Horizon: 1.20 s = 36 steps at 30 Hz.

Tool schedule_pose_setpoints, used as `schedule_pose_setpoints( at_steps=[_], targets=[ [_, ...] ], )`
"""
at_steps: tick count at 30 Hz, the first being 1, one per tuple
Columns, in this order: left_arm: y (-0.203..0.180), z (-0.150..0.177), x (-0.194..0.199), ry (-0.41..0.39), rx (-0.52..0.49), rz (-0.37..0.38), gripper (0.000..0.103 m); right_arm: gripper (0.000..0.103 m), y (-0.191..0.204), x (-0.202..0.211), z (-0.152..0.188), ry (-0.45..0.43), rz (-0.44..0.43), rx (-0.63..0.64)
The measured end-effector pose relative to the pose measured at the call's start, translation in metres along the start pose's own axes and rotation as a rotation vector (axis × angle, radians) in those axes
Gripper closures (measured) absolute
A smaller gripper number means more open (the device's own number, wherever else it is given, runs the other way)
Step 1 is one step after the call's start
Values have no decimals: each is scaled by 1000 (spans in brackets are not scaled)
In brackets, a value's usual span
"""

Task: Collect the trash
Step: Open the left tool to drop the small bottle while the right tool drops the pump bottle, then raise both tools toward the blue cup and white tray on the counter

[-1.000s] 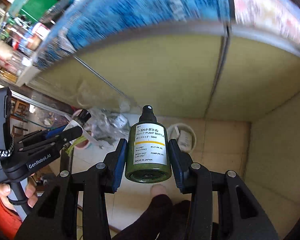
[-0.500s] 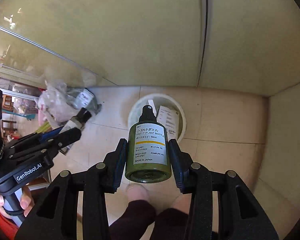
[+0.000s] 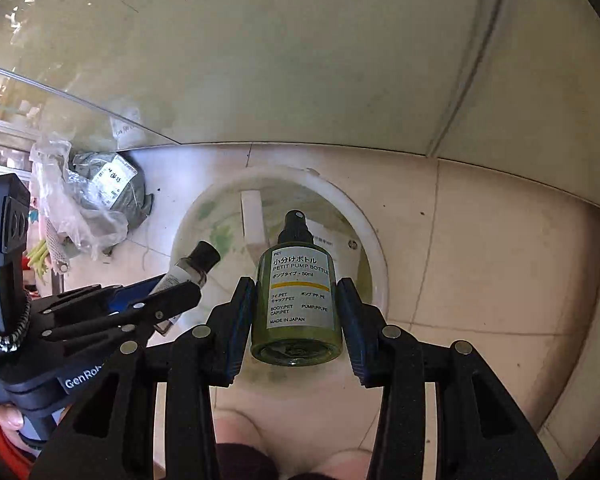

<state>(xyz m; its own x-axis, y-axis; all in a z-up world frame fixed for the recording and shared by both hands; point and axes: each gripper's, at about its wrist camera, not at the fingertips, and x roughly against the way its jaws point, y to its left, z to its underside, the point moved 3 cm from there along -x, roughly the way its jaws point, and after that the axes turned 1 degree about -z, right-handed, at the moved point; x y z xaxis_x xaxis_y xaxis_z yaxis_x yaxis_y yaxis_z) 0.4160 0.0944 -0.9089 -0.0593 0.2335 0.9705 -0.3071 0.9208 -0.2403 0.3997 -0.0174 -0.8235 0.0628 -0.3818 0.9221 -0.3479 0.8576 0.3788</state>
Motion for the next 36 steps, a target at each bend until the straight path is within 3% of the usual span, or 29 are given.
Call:
schedule_pose_setpoints(
  at_steps=[4, 10, 17, 23, 30, 36],
  targets=[
    [-4, 2, 0, -12, 15, -1, 76, 64, -8, -8, -2, -17, 32, 1],
    [3, 1, 2, -11, 31, 5, 76, 61, -16, -10, 3, 34, 18, -48],
    [2, 14, 54, -13, 50, 0, 76, 61, -2, 44, 13, 24, 33, -42],
    [-19, 31, 157, -47, 26, -26, 76, 61, 34, 143, 18, -23, 27, -43],
    [-55, 48, 328, -138, -18, -36, 76, 61, 92, 296, 21, -125, 22, -47],
    [-77, 53, 479, -279, -83, -61, 76, 60, 142, 425, 17, -257, 46, -48]
  ],
)
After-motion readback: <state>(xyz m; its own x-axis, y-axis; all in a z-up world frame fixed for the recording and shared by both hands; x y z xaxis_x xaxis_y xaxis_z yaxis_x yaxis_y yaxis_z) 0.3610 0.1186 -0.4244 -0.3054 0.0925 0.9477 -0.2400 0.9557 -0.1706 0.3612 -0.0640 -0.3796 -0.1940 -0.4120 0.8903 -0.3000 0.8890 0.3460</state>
